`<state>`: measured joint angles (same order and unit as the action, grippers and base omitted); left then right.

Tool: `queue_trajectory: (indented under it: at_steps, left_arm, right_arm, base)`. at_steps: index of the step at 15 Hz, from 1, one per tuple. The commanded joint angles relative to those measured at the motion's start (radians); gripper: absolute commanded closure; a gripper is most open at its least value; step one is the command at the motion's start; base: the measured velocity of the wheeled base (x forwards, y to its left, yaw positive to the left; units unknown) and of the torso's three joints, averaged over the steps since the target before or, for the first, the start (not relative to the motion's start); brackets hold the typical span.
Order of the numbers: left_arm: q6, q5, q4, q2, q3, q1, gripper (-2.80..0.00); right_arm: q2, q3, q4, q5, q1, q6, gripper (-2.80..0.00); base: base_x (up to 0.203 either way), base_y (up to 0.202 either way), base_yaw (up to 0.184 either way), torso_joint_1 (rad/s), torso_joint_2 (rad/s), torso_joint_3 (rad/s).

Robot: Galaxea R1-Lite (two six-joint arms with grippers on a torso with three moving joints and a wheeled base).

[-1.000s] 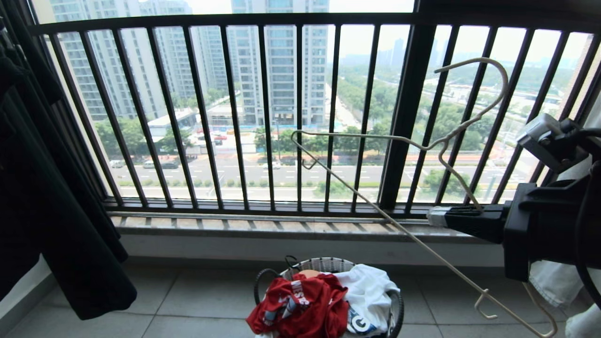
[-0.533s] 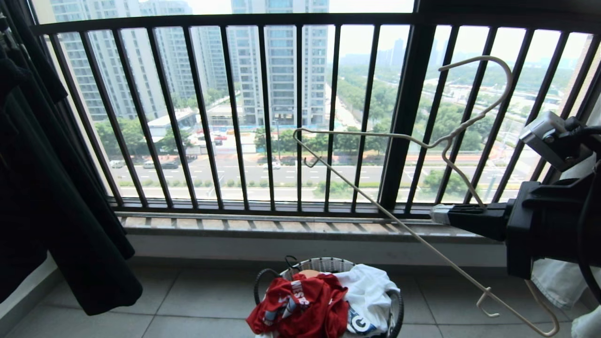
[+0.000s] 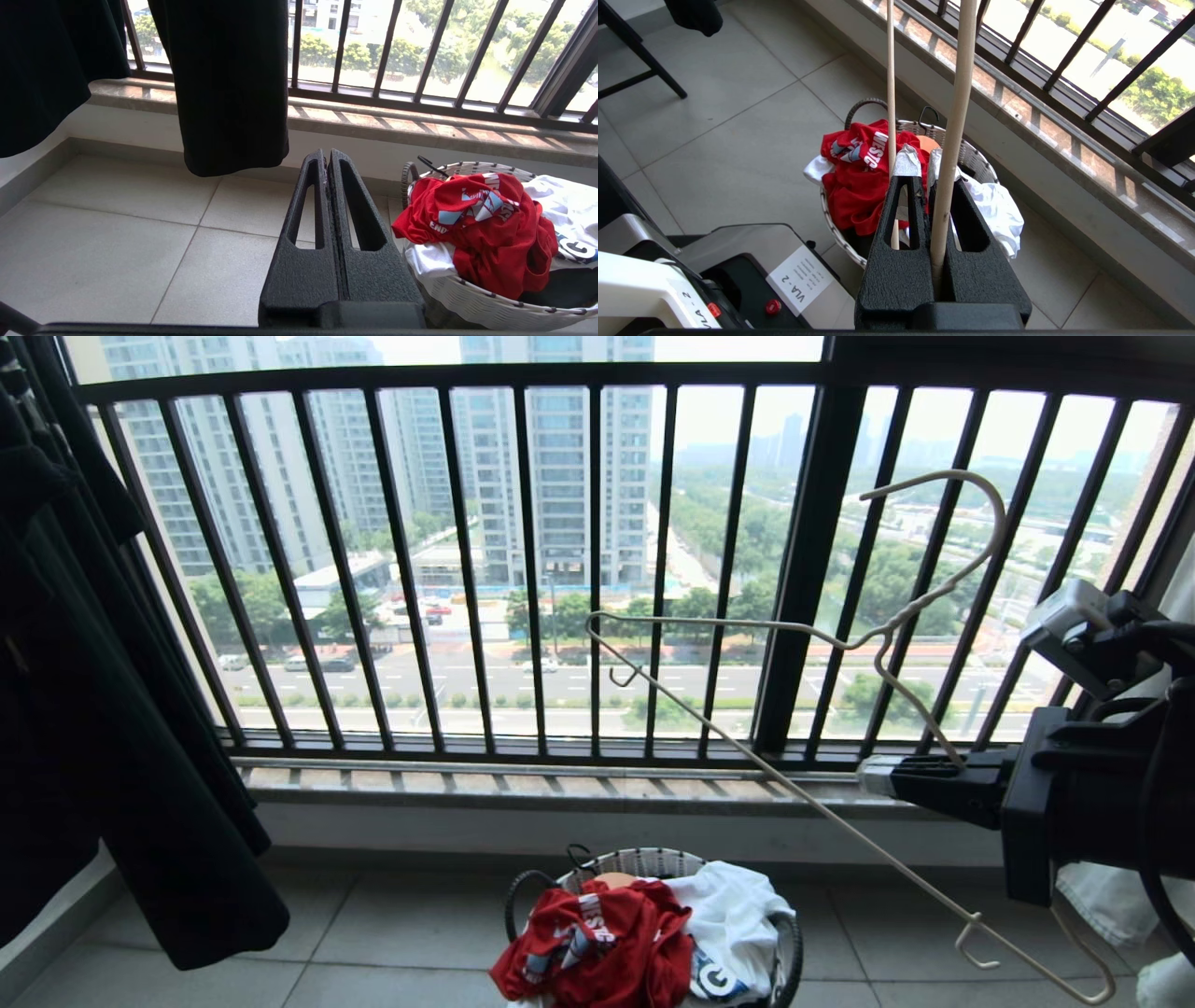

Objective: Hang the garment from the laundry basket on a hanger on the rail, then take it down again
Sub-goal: Pick up clothes from the basket

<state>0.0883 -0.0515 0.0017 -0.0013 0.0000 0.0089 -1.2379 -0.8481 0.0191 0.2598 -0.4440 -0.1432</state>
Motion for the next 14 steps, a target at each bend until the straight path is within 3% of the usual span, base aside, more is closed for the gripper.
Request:
queue_trajectory:
  at_steps: [1, 6, 14]
  left_arm:
    - [-0.001, -0.001, 0.000, 0.001, 0.000, 0.000, 0.00]
    - [-0.001, -0.001, 0.000, 0.001, 0.000, 0.000, 0.00]
    - [-0.001, -0.001, 0.000, 0.001, 0.000, 0.000, 0.00]
  right_arm:
    - [0.003, 0.003, 0.001, 0.001, -0.001, -0.003, 0.00]
    - [0.011, 0.003, 0.002, 0.001, -0.001, -0.004, 0.00]
    - [0.016, 0.001, 0.004, 0.006, -0.001, -0.001, 0.00]
  base:
    - [0.000, 0.000, 0.000, 0.000, 0.00, 0.000]
    - [0.000, 0.000, 0.000, 0.000, 0.00, -0.012]
    - [0.000, 0.000, 0.000, 0.001, 0.00, -0.183]
